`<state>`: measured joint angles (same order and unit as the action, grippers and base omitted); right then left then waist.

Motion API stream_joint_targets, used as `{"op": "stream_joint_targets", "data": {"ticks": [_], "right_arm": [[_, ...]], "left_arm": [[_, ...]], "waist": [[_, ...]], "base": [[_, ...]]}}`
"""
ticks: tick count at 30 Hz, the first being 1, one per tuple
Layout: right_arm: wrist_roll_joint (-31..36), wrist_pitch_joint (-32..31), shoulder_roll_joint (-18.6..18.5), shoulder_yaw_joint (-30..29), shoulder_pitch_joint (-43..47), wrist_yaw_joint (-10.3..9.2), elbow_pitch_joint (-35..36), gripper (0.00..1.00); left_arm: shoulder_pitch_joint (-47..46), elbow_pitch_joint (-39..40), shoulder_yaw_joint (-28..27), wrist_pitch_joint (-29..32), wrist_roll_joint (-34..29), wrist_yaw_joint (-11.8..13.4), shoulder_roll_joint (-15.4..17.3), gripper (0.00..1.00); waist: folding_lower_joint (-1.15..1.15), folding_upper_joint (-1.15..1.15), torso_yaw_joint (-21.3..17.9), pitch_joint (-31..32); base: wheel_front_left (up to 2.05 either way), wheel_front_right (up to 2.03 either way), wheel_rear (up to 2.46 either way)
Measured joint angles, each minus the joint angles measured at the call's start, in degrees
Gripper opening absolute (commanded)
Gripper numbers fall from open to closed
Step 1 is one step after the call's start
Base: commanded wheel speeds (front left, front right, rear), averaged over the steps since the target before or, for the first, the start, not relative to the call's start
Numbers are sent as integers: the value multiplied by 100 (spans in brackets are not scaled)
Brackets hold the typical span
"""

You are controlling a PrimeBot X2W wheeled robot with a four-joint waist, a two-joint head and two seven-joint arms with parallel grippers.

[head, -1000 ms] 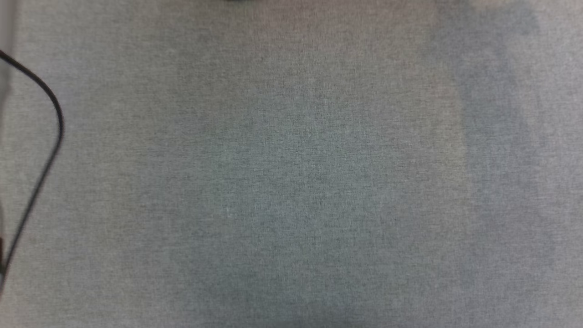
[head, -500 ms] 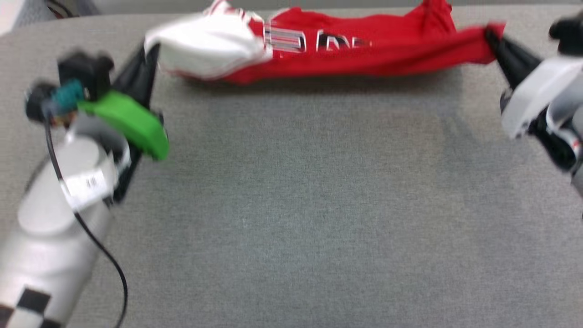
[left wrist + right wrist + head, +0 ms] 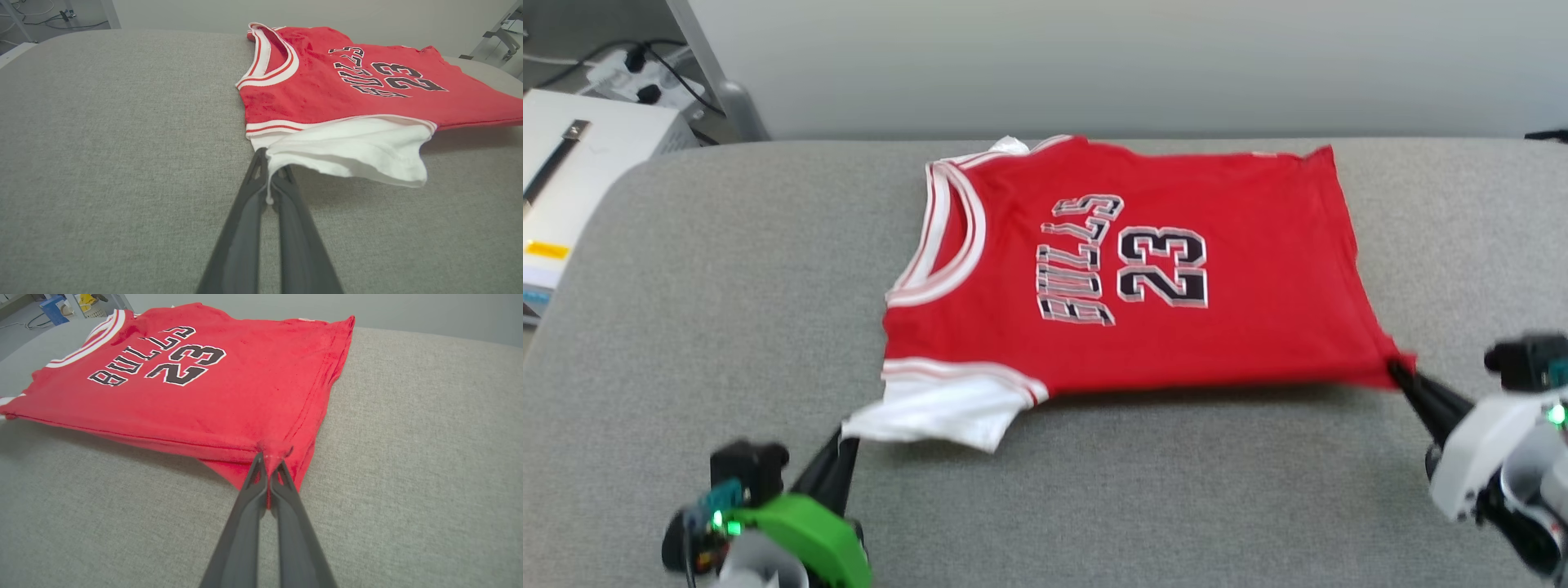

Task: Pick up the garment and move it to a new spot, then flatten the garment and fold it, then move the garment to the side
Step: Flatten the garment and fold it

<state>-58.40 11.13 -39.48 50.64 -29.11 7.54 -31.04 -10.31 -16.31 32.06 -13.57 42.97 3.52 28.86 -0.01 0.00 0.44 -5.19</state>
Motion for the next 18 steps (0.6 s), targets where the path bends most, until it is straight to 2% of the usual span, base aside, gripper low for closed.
{"op": "stream_joint_targets", "data": {"ticks": [2, 8, 18], "right_arm": [[-98, 57, -34, -97, 462, 0, 76, 0], [-354, 35, -134, -388, 1533, 0, 392, 0], [-442, -247, -290, -932, 2880, 0, 754, 0]], "left_arm": [[442, 151, -12, -1, 132, 156, -5, 0], [1476, 513, 115, 65, 357, 372, -11, 0], [2349, 779, 264, 220, 662, 548, -14, 0]], "waist": [[0, 0, 28, 160], [0, 0, 84, 571], [0, 0, 210, 878]], "base": [[0, 0, 0], [0, 0, 0], [0, 0, 0]]}}
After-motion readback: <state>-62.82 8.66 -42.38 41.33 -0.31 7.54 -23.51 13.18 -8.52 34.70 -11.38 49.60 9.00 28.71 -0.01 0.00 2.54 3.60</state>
